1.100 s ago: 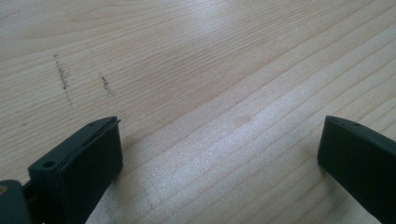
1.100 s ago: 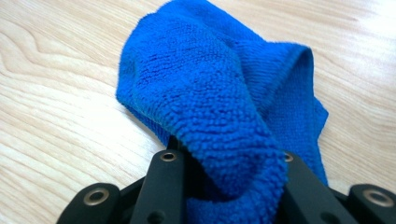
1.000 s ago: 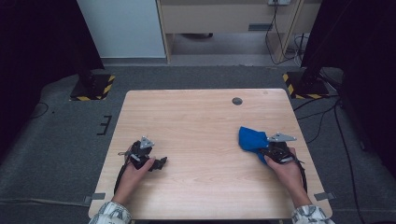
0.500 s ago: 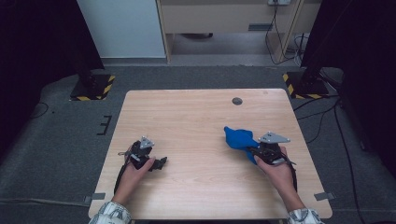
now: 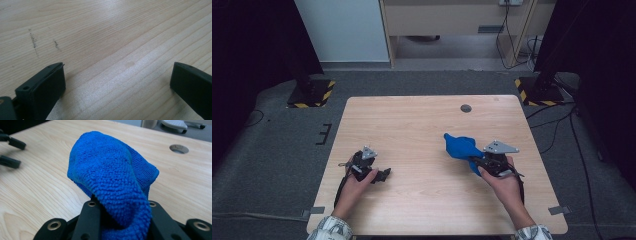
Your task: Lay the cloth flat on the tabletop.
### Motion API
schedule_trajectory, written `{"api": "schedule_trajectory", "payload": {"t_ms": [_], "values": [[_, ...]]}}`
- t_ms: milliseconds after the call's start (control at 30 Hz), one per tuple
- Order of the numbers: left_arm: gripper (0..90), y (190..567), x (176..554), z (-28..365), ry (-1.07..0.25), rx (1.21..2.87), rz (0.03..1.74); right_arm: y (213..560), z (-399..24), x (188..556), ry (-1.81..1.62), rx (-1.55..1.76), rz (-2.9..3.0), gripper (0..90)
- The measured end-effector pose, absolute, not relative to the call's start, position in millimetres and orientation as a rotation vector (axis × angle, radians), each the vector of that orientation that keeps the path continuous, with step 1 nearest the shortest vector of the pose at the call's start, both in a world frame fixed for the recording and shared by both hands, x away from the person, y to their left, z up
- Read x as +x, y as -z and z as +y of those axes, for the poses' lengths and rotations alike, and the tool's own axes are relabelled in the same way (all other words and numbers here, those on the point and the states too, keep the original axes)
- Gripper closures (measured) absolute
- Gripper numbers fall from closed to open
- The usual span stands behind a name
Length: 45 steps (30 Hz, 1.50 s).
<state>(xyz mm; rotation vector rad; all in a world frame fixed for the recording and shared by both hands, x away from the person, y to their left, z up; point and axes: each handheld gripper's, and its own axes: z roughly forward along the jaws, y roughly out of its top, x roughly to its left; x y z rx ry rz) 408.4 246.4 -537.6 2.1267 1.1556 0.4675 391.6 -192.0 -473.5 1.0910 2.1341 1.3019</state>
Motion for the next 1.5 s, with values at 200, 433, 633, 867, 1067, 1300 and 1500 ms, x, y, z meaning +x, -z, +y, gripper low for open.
{"api": "schedule_trajectory", "payload": {"t_ms": [200, 433, 633, 867, 1067, 1300, 1500], "values": [[0.0, 537.5, 408.4, 246.5, -0.467, 2.127, 1.155, 455.4, -182.7, 389.0, -1.341, 1.06, 2.102, 77.2], [0.0, 537.6, 408.4, 246.4, -0.468, 2.127, 1.156, 442.3, -163.7, 394.2, -1.343, 1.007, 2.101, 76.9], [0.0, 537.6, 408.5, 246.5, -0.467, 2.127, 1.154, 439.1, -143.7, 402.1, -1.338, 0.988, 2.124, 76.7], [0.0, 537.6, 408.6, 246.5, -0.467, 2.128, 1.153, 452.7, -103.8, 412.1, -1.254, 0.952, 2.213, 76.3], [0.0, 537.5, 408.9, 246.6, -0.466, 2.131, 1.149, 480.6, -62.2, 417.4, -1.157, 0.919, 2.319, 75.1], [0.0, 537.5, 409.1, 246.5, -0.465, 2.133, 1.146, 509.5, -30.5, 416.8, -1.069, 0.912, 2.406, 70.3], [0.0, 537.5, 409.3, 245.9, -0.465, 2.134, 1.145, 525.3, -14.7, 416.7, -1.02, 0.906, 2.479, 39.7]]}}
